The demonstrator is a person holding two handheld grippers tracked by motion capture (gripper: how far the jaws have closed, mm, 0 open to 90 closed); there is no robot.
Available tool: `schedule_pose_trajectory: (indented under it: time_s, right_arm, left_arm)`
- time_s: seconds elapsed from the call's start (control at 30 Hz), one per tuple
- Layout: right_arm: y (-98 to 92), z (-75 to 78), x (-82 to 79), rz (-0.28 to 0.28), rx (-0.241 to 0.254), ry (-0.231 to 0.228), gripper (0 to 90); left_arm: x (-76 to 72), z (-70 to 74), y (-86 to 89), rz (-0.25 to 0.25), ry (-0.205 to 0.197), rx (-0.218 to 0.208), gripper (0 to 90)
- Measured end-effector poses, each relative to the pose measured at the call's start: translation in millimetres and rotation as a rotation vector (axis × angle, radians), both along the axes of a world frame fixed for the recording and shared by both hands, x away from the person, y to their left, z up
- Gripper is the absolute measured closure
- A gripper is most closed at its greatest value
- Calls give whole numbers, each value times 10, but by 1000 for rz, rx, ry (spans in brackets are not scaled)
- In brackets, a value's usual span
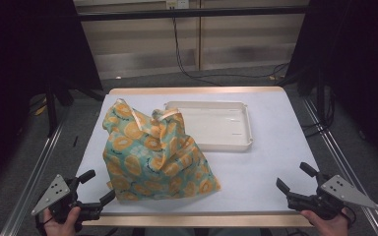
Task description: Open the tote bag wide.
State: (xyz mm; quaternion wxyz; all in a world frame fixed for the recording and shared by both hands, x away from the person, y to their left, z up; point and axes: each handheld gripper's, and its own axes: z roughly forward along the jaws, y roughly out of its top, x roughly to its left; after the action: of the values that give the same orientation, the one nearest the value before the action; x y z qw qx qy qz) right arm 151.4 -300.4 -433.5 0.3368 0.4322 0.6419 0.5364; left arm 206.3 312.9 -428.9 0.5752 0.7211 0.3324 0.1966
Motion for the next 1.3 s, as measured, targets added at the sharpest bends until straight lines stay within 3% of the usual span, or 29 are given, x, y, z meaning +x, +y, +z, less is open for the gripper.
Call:
schedule_pose_trajectory:
  time_s: [0.4,0.43,0.47,0.5,0.63,0.73,0.93,0.97,1.03,1.07,1.13,1.17,1.23,1.3]
  right_arm:
    - [-24,16,63,19,-2,40,150]
    - [-21,19,76,34,5,47,164]
    - [-20,28,89,61,13,60,196]
    - [-5,44,102,97,24,68,215]
    - [62,86,128,130,16,70,238]
    - [159,138,167,155,29,79,251]
    - [405,256,263,235,13,89,264]
    - [468,288,309,251,8,93,266]
    - [547,337,376,274,15,94,274]
    - [596,365,411,289,15,96,292]
    - [647,391,453,312,17,95,315]
    - [698,417,494,333,19,92,346]
    - [816,469,594,383,32,73,410]
    - [923,524,685,415,30,65,446]
  left_arm:
    - [10,-4,-3,-2,9,-5,20]
    - [8,1,-22,-11,6,-13,20]
    - [5,8,-16,-12,4,13,30]
    - [-5,25,-40,-18,-1,14,33]
    - [0,37,-76,-22,10,8,46]
    - [1,61,-90,-11,29,-5,55]
    - [-24,181,-63,-17,12,13,115]
    - [-23,220,-32,-37,26,-38,125]
    - [-9,257,-25,-30,13,-40,145]
    - [-9,281,-41,-8,9,1,145]
    - [7,297,-59,-24,9,-11,146]
    - [20,331,-64,-34,9,7,158]
    - [35,383,-95,-40,-7,40,261]
    - [91,453,-98,-55,-4,19,280]
